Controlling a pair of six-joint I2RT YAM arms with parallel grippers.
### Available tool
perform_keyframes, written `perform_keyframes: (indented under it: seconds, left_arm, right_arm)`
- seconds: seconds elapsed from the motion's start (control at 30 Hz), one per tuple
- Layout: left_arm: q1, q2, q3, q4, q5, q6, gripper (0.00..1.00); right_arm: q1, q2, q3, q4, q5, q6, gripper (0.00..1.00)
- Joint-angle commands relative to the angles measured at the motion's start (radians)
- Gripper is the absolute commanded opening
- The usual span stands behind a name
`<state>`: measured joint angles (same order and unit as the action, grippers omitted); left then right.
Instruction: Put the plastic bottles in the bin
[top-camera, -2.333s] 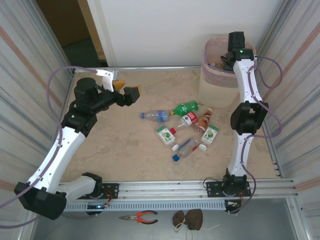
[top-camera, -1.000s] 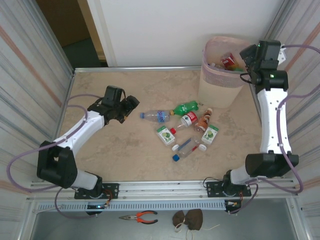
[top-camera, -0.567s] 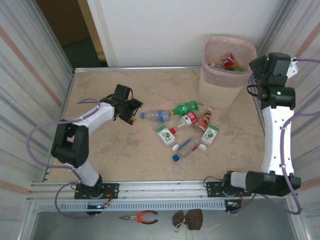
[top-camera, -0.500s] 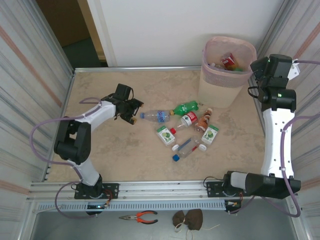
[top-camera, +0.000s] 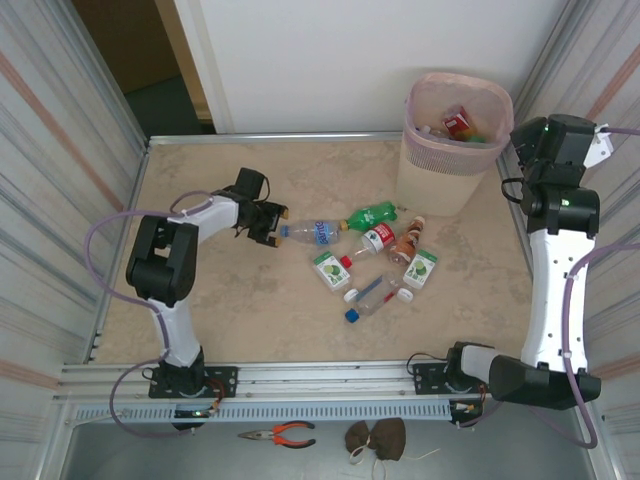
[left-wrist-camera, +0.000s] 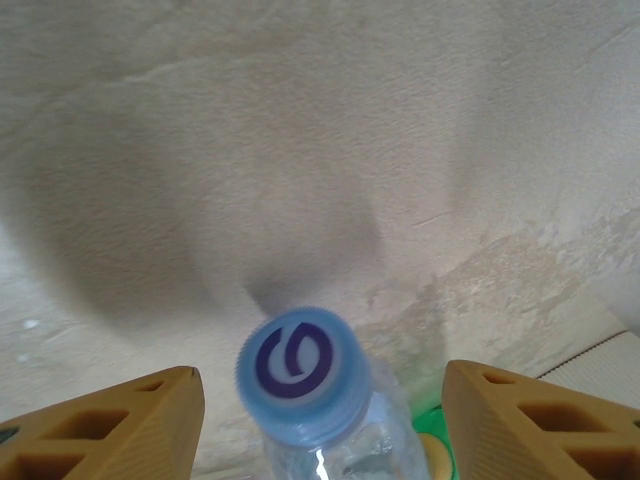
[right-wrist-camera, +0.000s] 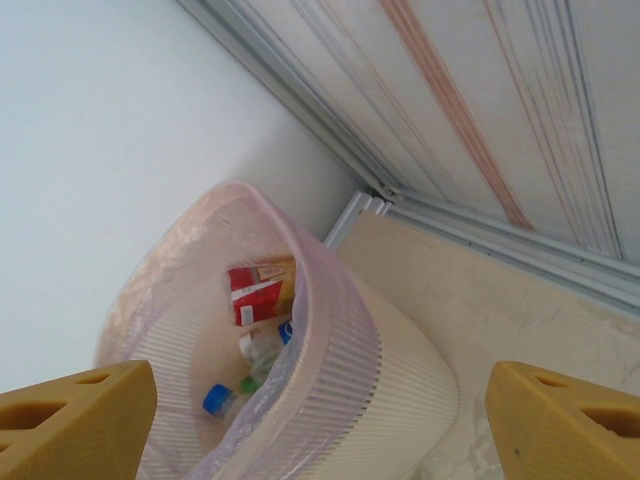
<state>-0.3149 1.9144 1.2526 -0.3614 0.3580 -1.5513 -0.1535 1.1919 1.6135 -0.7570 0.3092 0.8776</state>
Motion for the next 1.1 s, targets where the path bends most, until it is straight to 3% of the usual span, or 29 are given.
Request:
perform_keyframes:
  seconds: [0.0, 0.23, 0.73, 1.07]
  left_arm:
    - [0.004, 0.022, 0.033, 0.002, 0.034, -0.04, 0.63]
    - [0.003, 0.038, 0.026, 0.016, 0.034, -0.066, 0.53]
    - [0.006, 0.066, 0.029, 0.017, 0.019, -0.09, 0.46]
    - [0.008, 0.058, 0.02, 0.039, 0.017, -0.093, 0.3]
  right_arm:
    - [-0.01, -0.027, -0.014, -0.019, 0.037, -0.029, 0.84]
    - [-0.014, -0.04, -0.016, -0.02, 0.048, -0.038, 0.83]
    - [-0.021, -0.073, -0.042, -0.013, 0.053, -0.051, 0.82]
    - [-0.026, -0.09, -0.044, -0.012, 0.056, -0.057, 0.82]
